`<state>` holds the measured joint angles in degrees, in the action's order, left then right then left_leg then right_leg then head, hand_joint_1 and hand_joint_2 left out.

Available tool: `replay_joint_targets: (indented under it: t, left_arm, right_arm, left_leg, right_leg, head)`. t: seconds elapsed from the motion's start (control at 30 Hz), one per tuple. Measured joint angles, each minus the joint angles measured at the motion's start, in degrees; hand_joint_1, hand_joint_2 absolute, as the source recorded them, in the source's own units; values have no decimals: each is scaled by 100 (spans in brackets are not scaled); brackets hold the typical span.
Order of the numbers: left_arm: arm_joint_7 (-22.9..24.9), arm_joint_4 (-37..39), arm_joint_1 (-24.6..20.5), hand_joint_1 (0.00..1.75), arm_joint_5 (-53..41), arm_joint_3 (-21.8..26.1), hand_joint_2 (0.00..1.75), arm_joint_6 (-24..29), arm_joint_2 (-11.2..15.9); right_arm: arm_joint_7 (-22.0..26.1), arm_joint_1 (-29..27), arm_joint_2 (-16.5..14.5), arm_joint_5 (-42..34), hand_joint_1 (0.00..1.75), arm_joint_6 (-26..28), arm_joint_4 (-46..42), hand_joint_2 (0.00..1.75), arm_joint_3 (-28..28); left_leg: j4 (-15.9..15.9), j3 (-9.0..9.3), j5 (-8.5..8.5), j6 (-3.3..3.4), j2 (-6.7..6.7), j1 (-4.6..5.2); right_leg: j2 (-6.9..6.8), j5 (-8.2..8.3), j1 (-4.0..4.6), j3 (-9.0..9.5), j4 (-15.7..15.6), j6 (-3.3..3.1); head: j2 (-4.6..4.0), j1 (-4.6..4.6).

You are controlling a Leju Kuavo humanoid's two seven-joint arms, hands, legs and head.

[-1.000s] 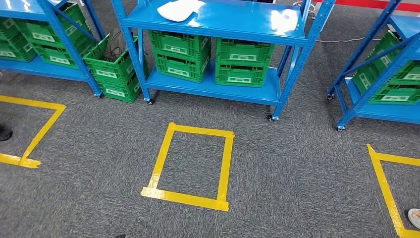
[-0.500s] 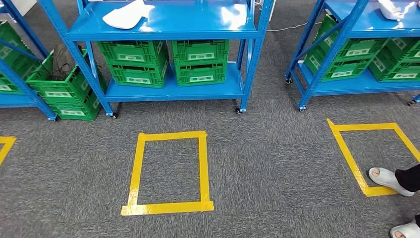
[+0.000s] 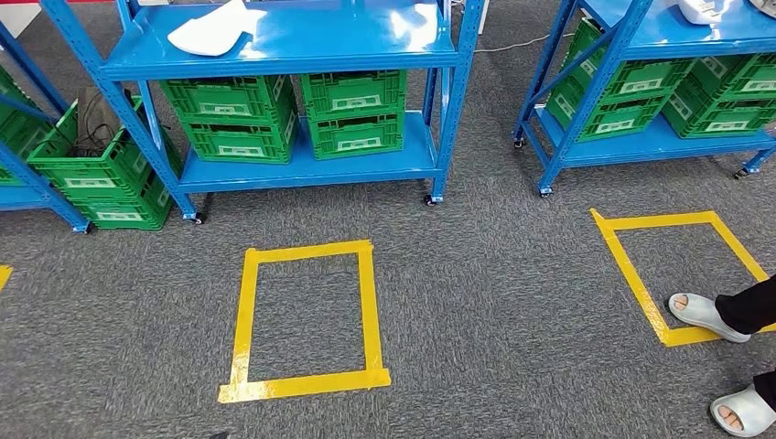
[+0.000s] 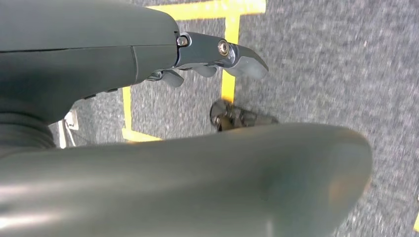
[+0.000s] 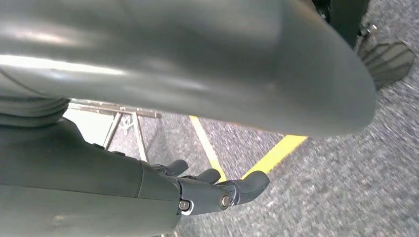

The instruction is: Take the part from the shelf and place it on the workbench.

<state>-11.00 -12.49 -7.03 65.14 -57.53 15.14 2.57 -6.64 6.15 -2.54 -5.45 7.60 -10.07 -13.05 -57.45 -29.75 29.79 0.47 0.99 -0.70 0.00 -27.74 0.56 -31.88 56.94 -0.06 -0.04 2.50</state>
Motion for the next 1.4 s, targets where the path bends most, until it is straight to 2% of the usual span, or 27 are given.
replay_joint_targets:
  t: [0.07, 0.17, 0.2, 0.23, 0.27, 0.3, 0.33, 0.37, 0.43, 0.53, 0.6, 0.67, 0.7, 0.73, 0.77, 0.83, 0.87, 0.9, 0.97, 1.03, 1.1, 1.2, 1.23, 1.27, 1.3, 1.33, 1.4]
  left_arm:
    - [6, 0, -3, 0, 7, 0, 0, 19, -3]
    - [19, 1, 9, 0, 38, 0, 0, 27, -5]
    - [20, 1, 16, 0, 52, 0, 0, 27, -4]
    - [21, 2, 24, 0, 67, 0, 0, 28, -2]
    - [20, 3, 29, 0, 79, 1, 0, 28, 2]
    - [19, 3, 32, 0, 89, 2, 0, 28, 7]
    - [19, 3, 29, 0, 97, 2, 0, 26, 10]
    - [17, 3, 21, 0, 103, 4, 0, 22, 12]
    - [16, 3, 15, 0, 116, 5, 0, 14, 12]
    - [15, 4, 28, 0, 127, 7, 0, 13, 5]
    - [11, 6, 28, 0, 135, 8, 0, 14, 6]
    - [3, 7, 25, 0, 142, 10, 0, 14, 9]
    - [-1, 7, 29, 0, 146, 10, 0, 14, 8]
    - [-3, 7, 34, 0, 151, 11, 0, 16, 7]
    - [-4, 7, 37, 0, 157, 11, 0, 19, 6]
    - [-4, 7, 39, 0, 167, 15, 0, 25, 0]
    - [-4, 7, 36, 0, 171, 17, 0, 27, -4]
    - [-2, 6, 33, 0, 175, 19, 0, 27, -11]
    - [1, 4, 31, 0, 184, 22, 0, 26, -28]
    - [2, 3, 31, 0, 191, 24, 0, 23, -39]
    - [3, 3, 19, 0, 195, 26, 0, 17, -40]
    - [5, 3, 13, 0, 202, 29, 0, 13, -40]
    - [8, 3, 21, 0, 205, 30, 0, 14, -38]
    - [10, 3, 32, 0, 207, 30, 0, 17, -35]
    - [12, 4, 40, 0, 209, 31, 0, 21, -31]
    - [14, 5, 45, 0, 210, 31, 0, 25, -28]
    - [16, 7, 42, 0, 214, 32, 0, 27, -27]
  right_arm:
    - [-10, -7, 0, -3, 0, 2, -1, 0, 1]
    - [-39, -12, -5, -4, 0, 1, 0, 0, 3]
    - [-50, -15, -10, -4, 0, 1, 0, 0, 4]
    - [-62, -19, -17, -4, 0, 2, 0, 0, 4]
    - [-70, -24, -27, -4, 0, 6, 0, 0, 4]
    - [-79, -29, -37, -4, 0, 10, 1, 0, 4]
    - [-87, -32, -44, -4, 0, 16, 1, 0, 5]
    - [-92, -31, -49, -4, 0, 20, 1, 0, 5]
    - [-99, -27, -54, -4, 0, 23, 1, 0, 7]
    - [-99, -25, -55, -4, 0, 26, 1, 0, 8]
    - [-101, -19, -56, -5, 0, 27, 1, 0, 9]
    - [-103, -20, -59, -6, 0, 27, 2, 0, 9]
    - [-105, -25, -60, -6, 0, 27, 2, 0, 9]
    - [-106, -35, -61, -6, 0, 27, 2, 0, 9]
    - [-109, -47, -61, -5, 0, 28, 2, 0, 9]
    - [-113, -62, -58, -5, 0, 33, 2, 0, 9]
    - [-114, -62, -60, -5, 0, 36, 2, 0, 9]
    - [-114, -54, -61, -6, 0, 39, 2, 0, 9]
    - [-114, -46, -62, -9, 0, 47, 1, 0, 9]
    - [-114, -70, -61, -16, 0, 53, 1, 0, 9]
    - [-114, -74, -64, -22, 0, 56, 2, 0, 9]
    - [-115, -34, -66, 7, 0, 55, 0, 0, 13]
    - [-119, -32, -70, 33, 0, 54, -1, 0, 24]
    - [-123, -37, -74, 64, 0, 51, -1, 0, 39]
    - [-128, -45, -80, 89, 0, 48, 0, 0, 59]
    - [-133, -56, -86, 106, 0, 44, 1, 0, 78]
    - [-138, -68, -90, 119, 0, 36, 2, 0, 105]
  left_leg:
    - [-229, -82, 141, -46, -32, 1]
    - [-1276, -650, 543, -88, -65, -20]
    - [-1507, -809, 555, -97, -67, -24]
    - [-1538, -879, 459, -101, -68, -27]
    - [-1334, -835, 258, -100, -68, -30]
    - [-972, -704, 12, -98, -68, -33]
    - [-596, -550, -156, -93, -73, -33]
    - [-288, -393, -245, -77, -79, -31]
    - [-55, -256, -201, -23, -94, -19]
    - [-22, -182, -175, 81, -98, -32]
    - [-11, -116, -154, 129, -95, -42]
    - [-11, -97, -119, 158, -94, -30]
    - [-11, -79, -95, 163, -95, -23]
    - [-11, -49, -65, 165, -96, -16]
    - [-11, -6, -32, 163, -99, -9]
    - [-3, 72, 37, 152, -100, -2]
    - [5, 111, 66, 136, -100, 2]
    - [20, 112, 93, 110, -92, 2]
    - [-11, 190, 71, 33, -72, 10]
    - [-131, 260, 83, -31, -62, 15]
    - [-500, 98, 267, -70, -75, 5]
    - [-1365, -500, 708, -119, -84, -14]
    - [-1456, -633, 765, -129, -84, -20]
    - [-1368, -686, 699, -138, -81, -28]
    - [-1104, -657, 490, -140, -67, -36]
    - [-743, -588, 185, -133, -18, -42]
    - [-262, -494, -77, -98, 88, -37]
  right_leg:
    - [5, 48, -39, 156, -138, -38]
    - [15, 52, -57, 230, -174, -71]
    - [27, 33, -58, 244, -170, -70]
    - [40, 8, -60, 267, -166, -63]
    - [53, -24, -64, 301, -158, -49]
    - [63, -61, -69, 338, -145, -28]
    - [70, -110, -64, 346, -124, 6]
    - [78, -168, -57, 343, -98, 42]
    - [83, -225, -41, 340, -48, 118]
    - [72, -264, -59, 367, 113, 209]
    - [57, -488, -80, 101, 565, 269]
    - [50, -757, -98, -350, 1281, 321]
    - [50, -810, -103, -543, 1528, 326]
    - [50, -756, -103, -655, 1595, 316]
    - [50, -583, -98, -664, 1449, 291]
    - [36, -71, -65, -459, 739, 195]
    - [14, -23, -37, -373, 453, 144]
    - [-4, -64, -10, -312, 271, 90]
    - [-10, -221, 23, -241, 156, -6]
    - [-2, -16, -2, -50, 13, -79]
    - [-21, 85, -33, 115, -48, -116]
    - [-11, 54, -33, 170, -47, -139]
    - [-5, 33, -34, 189, -45, -134]
    - [-6, 2, -37, 221, -44, -124]
    - [-16, -35, -42, 263, -40, -107]
    - [-33, -78, -43, 281, -34, -80]
    - [-72, -173, -27, 323, 20, -9]
  head:
    - [0, -19]
    - [0, -121]
    - [0, -152]
    - [0, -175]
    - [0, -199]
    - [0, -226]
    - [0, -251]
    - [0, -272]
    - [0, -272]
    - [0, -223]
    - [0, -170]
    - [0, -115]
    - [0, -103]
    - [0, -89]
    - [0, -74]
    - [0, -33]
    - [0, -20]
    - [0, -5]
    - [0, 0]
    - [0, -12]
    - [0, -52]
    - [0, -132]
    - [0, -157]
    - [0, -184]
    - [0, -213]
    - [0, -244]
    - [0, -294]
